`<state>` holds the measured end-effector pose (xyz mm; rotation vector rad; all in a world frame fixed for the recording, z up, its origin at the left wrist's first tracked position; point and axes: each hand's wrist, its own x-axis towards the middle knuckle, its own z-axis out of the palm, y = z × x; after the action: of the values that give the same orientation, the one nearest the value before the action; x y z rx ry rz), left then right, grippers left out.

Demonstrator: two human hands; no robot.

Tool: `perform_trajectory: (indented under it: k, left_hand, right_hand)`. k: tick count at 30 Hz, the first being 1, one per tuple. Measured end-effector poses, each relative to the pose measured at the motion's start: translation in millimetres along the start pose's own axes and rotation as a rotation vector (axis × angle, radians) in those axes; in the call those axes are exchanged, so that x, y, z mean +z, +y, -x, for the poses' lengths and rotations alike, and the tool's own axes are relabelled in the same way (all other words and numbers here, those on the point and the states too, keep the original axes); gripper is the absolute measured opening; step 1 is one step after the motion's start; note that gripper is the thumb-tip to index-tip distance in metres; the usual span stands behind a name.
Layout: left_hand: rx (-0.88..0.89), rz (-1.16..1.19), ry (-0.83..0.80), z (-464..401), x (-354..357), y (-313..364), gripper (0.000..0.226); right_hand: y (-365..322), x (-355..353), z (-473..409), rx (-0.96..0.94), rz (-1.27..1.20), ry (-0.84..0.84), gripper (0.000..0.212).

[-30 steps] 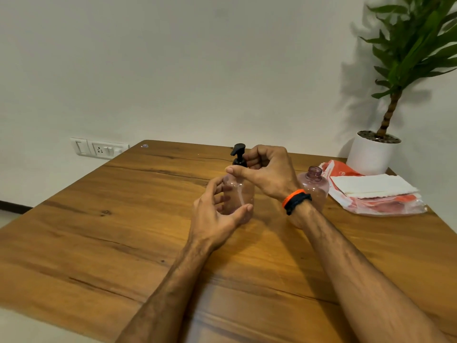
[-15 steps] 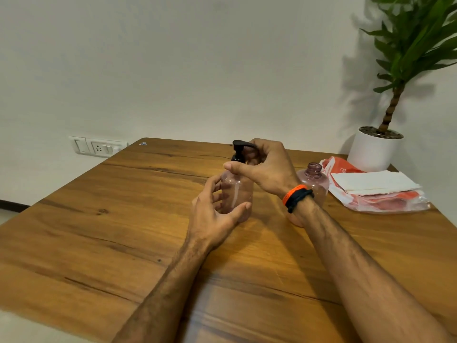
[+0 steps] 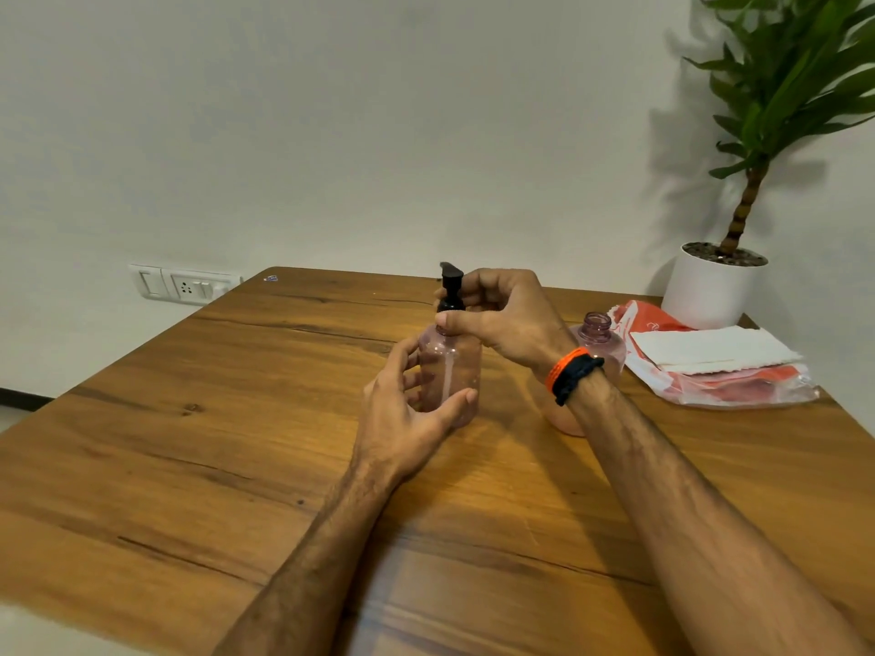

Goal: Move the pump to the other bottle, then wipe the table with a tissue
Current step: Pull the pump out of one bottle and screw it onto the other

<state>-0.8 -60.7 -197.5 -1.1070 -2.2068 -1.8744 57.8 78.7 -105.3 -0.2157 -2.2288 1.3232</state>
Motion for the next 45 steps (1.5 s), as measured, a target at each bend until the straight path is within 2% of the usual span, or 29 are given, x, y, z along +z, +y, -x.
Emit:
perform_trajectory:
  k: [4, 6, 10, 12, 15, 18, 23, 27, 29, 34, 37, 39, 45]
  left_hand:
    - [0.001, -0.011, -0.019, 0, 0, -1, 0.078]
    - [0.005, -0.008, -0.016, 0, 0, -1, 0.077]
    - [0.005, -0.006, -0.012, 0, -1, -1, 0.076]
    - [0.003, -0.010, -0.017, 0, 0, -1, 0.076]
    - [0.008, -0.026, -0.023, 0, 0, -2, 0.077]
    - [0.012, -0.018, -0.012, 1, 0, -1, 0.078]
    - [-0.002, -0.012, -0.014, 0, 0, 0, 0.076]
    - [0.008, -0.027, -0.021, 0, 0, 0, 0.077]
    - [0.012, -0.023, -0.016, 1, 0, 0, 0.076]
    - [0.002, -0.013, -0.019, 0, 0, 1, 0.077]
    - [0.011, -0.010, -0.020, 1, 0, 1, 0.076]
    - [0.007, -0.005, -0.014, 2, -1, 2, 0.075]
    - [-0.010, -0.005, -0.027, 1, 0, 3, 0.071]
  right_hand:
    - [1, 6, 1, 0.013, 0.108, 0.065, 0.046]
    - [2, 7, 1, 0.024, 0.109, 0.114, 0.044]
    - [0, -1, 2, 0.014, -0.008, -0.001, 0.031]
    - [0, 0, 2, -0.002, 0.021, -0.024, 0.031]
    - [1, 7, 3, -0.005, 0.130, 0.042, 0.042]
    - [1, 8, 3, 0.001, 0.090, 0.109, 0.036]
    - [-1, 2, 2, -0.011, 0.081, -0.013, 0.028]
    - [0, 9, 3, -0.016, 0.160, 0.059, 0.043]
    - [0, 8, 2, -0.018, 0.127, 0.094, 0.039]
    - [1, 4, 1, -0.009, 0.098, 0.029, 0.037]
    - [0, 7, 1, -0.004, 0.144, 0.084, 0.044]
    - [0, 7, 2, -0.001, 0.116, 0.116, 0.041]
    - [-1, 5, 1, 0.015, 0.088, 0.047, 0.047]
